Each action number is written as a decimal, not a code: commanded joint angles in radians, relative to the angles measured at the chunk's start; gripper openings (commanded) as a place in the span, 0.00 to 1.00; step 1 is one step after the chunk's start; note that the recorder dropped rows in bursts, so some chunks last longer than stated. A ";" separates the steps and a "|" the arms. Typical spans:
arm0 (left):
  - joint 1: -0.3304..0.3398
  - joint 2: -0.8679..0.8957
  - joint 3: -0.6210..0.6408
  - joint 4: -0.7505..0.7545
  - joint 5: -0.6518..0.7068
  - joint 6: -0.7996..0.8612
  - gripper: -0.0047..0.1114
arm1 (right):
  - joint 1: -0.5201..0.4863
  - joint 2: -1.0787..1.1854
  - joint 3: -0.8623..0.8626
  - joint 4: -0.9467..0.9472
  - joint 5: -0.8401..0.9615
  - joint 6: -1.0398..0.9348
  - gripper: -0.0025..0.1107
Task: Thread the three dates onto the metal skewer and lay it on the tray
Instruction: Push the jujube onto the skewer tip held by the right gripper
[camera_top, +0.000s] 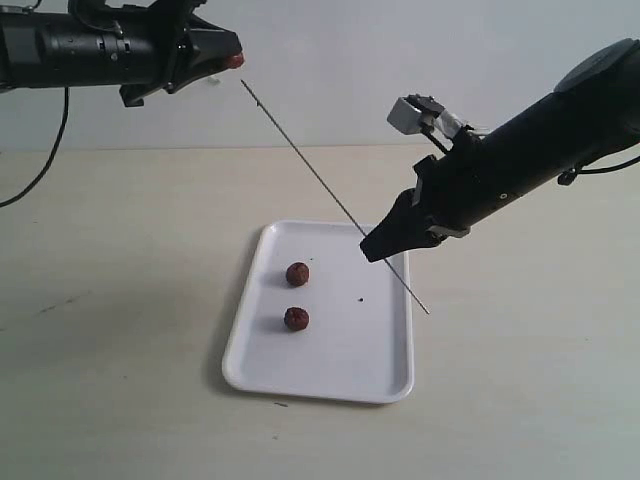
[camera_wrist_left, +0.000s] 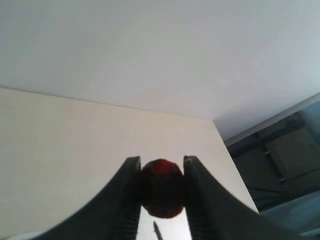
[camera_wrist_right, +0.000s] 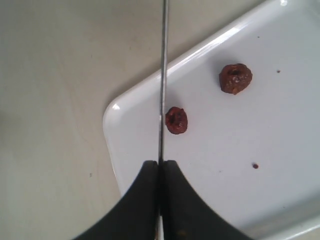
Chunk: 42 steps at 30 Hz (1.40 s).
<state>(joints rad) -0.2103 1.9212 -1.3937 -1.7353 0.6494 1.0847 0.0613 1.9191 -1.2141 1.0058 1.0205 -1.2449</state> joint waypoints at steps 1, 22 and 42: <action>0.001 -0.012 -0.008 -0.009 0.007 -0.006 0.29 | -0.003 0.000 0.001 0.012 -0.021 -0.010 0.02; -0.001 0.001 -0.008 0.016 0.001 0.010 0.29 | -0.003 0.000 0.001 0.012 -0.023 -0.010 0.02; -0.001 0.034 -0.008 -0.009 0.014 0.014 0.29 | -0.003 0.000 0.001 0.010 -0.025 -0.019 0.02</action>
<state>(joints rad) -0.2103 1.9575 -1.3947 -1.7308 0.6693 1.0909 0.0613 1.9191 -1.2141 1.0058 0.9982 -1.2523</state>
